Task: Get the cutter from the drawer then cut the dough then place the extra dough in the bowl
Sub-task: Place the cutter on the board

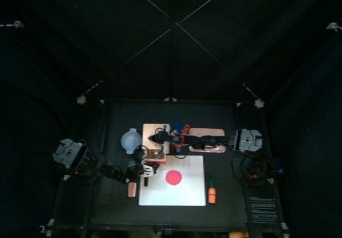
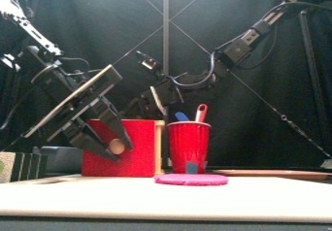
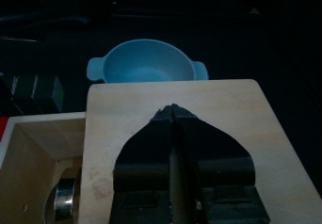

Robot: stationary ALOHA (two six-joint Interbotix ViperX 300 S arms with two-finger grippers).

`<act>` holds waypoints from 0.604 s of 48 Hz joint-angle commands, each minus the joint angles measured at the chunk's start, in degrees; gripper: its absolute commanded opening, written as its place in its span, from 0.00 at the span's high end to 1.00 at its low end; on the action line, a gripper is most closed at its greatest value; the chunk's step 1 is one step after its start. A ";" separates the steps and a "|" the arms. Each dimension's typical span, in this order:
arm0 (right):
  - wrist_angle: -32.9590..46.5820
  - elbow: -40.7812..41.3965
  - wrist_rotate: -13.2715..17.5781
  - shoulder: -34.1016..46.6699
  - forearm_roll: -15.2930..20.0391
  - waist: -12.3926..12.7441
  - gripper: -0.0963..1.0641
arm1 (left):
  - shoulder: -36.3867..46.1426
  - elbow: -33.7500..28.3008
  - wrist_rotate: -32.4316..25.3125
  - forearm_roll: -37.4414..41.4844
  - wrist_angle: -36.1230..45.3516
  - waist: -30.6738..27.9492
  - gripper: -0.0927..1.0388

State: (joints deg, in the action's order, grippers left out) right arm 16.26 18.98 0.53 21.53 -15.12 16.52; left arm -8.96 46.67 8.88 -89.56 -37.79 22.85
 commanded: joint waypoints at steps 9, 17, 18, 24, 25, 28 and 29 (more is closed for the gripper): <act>-2.11 0.26 0.00 0.88 0.00 0.18 0.89 | 0.26 -0.09 -0.09 -0.09 1.67 2.37 0.41; -2.29 0.26 0.00 0.88 0.00 0.26 0.89 | 0.18 0.44 -0.26 0.18 1.49 2.37 0.37; -2.29 0.26 0.00 0.88 0.00 0.18 0.89 | 0.18 0.53 -0.26 0.18 1.32 2.37 0.37; -2.37 0.18 0.00 0.88 0.09 0.18 0.89 | 0.18 0.53 -0.26 0.79 0.62 2.37 0.32; -2.37 0.09 0.00 0.88 0.00 0.18 0.89 | 0.26 0.53 -0.26 0.88 0.44 2.37 0.31; -2.55 0.00 0.00 0.88 0.00 0.18 0.89 | 0.26 0.44 -0.26 1.49 0.09 2.37 0.26; -2.55 -0.09 0.00 0.88 0.00 0.18 0.89 | 0.35 0.44 -0.26 1.67 0.09 2.37 0.25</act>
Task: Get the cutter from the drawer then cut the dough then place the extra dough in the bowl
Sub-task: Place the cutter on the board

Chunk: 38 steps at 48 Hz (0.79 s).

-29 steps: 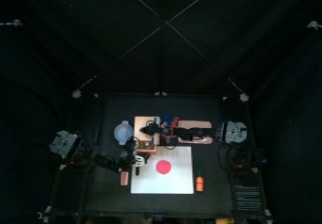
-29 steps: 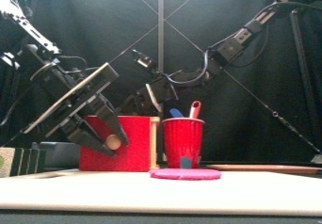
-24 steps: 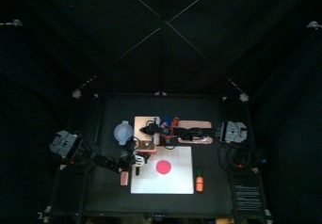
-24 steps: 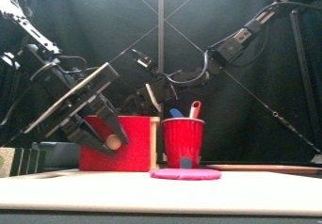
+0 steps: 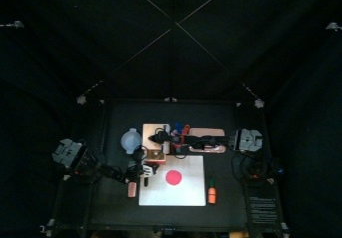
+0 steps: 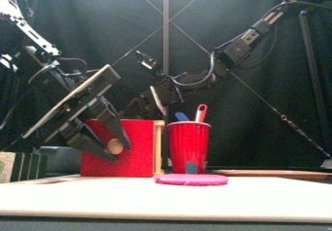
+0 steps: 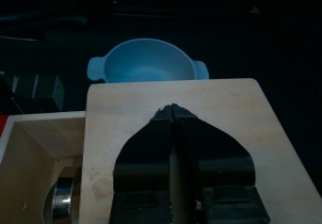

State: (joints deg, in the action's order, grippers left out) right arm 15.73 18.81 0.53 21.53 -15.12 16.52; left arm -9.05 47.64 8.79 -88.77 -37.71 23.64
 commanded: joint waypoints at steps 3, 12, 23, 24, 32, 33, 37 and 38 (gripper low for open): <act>-2.29 0.00 -0.09 0.79 0.09 0.18 0.89 | 0.53 -0.62 -0.18 1.14 -0.18 1.58 0.20; -2.64 -0.18 0.00 0.88 0.00 0.18 0.89 | 1.41 -0.88 -0.18 1.58 -0.26 1.85 0.13; -2.99 -0.18 -0.09 0.88 0.00 0.18 0.89 | 4.48 0.18 -0.35 2.46 -0.62 2.90 0.13; -3.08 -0.18 -0.09 0.88 0.00 0.18 0.89 | 4.66 0.26 -0.35 2.55 -0.70 2.99 0.13; -3.60 -0.09 -0.09 0.88 0.00 0.18 0.89 | 7.56 2.29 -0.35 3.08 -0.62 4.39 0.13; -3.60 0.00 0.00 0.88 0.09 0.18 0.89 | 8.17 2.72 -0.35 3.16 -0.70 4.75 0.13; -3.78 0.00 -0.09 0.88 0.00 0.18 0.89 | 10.81 5.27 -0.70 3.60 -0.79 6.24 0.13; -3.78 -0.09 -0.09 0.88 0.00 0.18 0.89 | 11.43 6.15 -0.79 3.87 -0.88 6.50 0.14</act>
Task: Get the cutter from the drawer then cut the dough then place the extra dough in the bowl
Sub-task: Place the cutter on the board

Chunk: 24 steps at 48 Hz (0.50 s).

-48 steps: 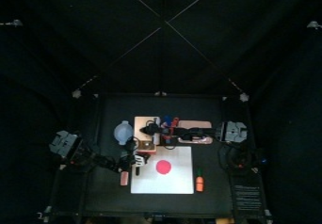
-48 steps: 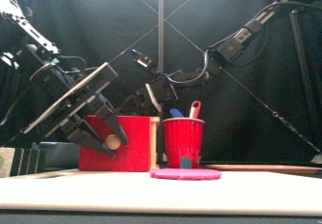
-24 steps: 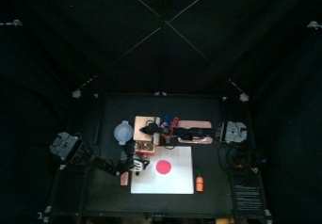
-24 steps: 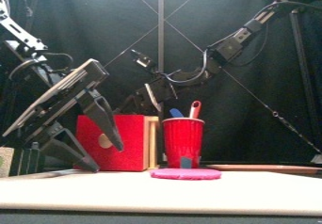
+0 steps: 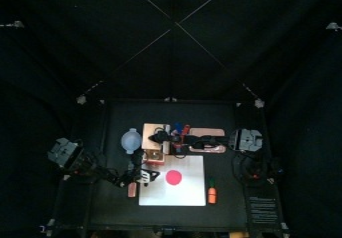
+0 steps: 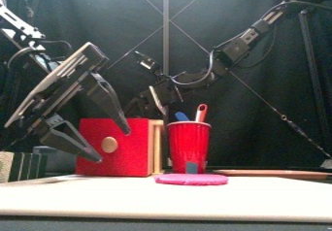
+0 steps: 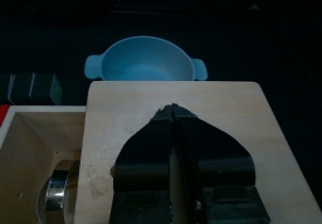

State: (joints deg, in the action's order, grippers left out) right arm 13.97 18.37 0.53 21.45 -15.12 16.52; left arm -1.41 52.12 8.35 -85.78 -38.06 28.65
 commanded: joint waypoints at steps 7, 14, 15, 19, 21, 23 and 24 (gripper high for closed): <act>-2.02 0.26 0.00 0.97 0.00 0.18 0.89 | 7.38 6.33 0.09 2.72 -0.62 2.81 0.14; -2.11 0.18 -0.09 0.97 0.00 0.18 0.89 | 10.63 9.49 -0.09 2.90 -1.76 2.46 0.14; -2.11 0.18 0.00 0.97 0.00 0.18 0.89 | 11.07 9.76 -0.18 2.99 -2.29 2.20 0.14; -2.11 0.18 0.00 0.88 0.00 0.18 0.89 | 12.30 10.72 -0.44 3.96 -4.66 1.41 0.14; -2.11 0.18 0.00 0.88 0.00 0.18 0.89 | 12.74 11.34 -0.53 5.10 -6.06 0.88 0.14; -2.20 0.18 0.00 0.97 0.09 0.18 0.89 | 13.01 11.69 -0.62 5.98 -7.03 0.26 0.14; -2.29 0.18 -0.09 0.97 0.00 0.18 0.89 | 13.10 11.87 -0.62 6.50 -7.47 -0.18 0.13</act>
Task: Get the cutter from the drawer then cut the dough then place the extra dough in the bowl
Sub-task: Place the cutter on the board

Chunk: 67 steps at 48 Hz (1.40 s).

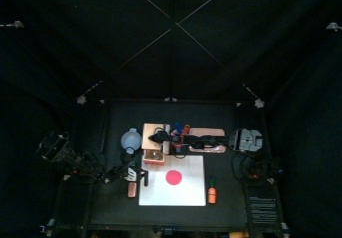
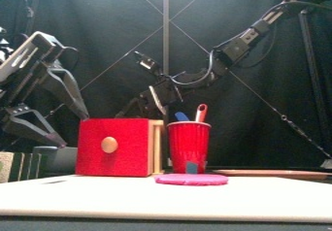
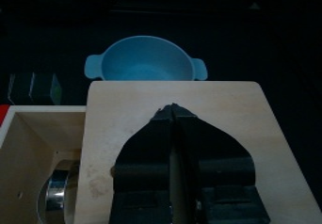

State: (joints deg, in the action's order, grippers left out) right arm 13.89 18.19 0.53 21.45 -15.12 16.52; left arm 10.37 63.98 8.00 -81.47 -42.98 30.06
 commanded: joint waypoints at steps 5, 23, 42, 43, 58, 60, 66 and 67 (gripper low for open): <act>-2.55 0.26 0.00 0.88 0.09 0.18 0.89 | 1.32 0.18 -0.44 4.75 -3.60 -3.69 0.14; -11.87 -0.53 0.00 -5.98 0.00 -4.39 0.89 | 4.22 3.25 -2.64 13.71 -4.92 -6.06 0.13; -20.74 -2.02 0.26 -11.07 0.26 -10.11 0.88 | 8.09 6.06 -5.27 14.33 -8.61 -6.33 0.14; -21.45 -2.29 0.35 -11.07 0.44 -10.37 0.88 | 8.44 6.42 -5.45 14.41 -9.32 -6.33 0.14; -29.44 -7.29 0.62 -11.34 6.15 -11.25 0.71 | 14.41 8.96 -11.43 15.12 -17.67 -6.33 0.14; -30.23 -7.73 0.62 -11.25 6.50 -11.25 0.65 | 14.94 9.14 -12.57 15.47 -18.11 -6.33 0.14; -31.90 -8.44 0.70 -10.72 7.65 -11.25 0.54 | 16.35 9.32 -15.91 16.88 -18.81 -6.42 0.13; -32.08 -8.53 0.70 -10.63 7.91 -11.34 0.53 | 16.44 9.40 -16.52 17.23 -18.81 -6.50 0.14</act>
State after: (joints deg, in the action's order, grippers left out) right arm -17.67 11.51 1.32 13.01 -8.09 5.19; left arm 26.19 74.09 -7.03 -65.57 -61.00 23.82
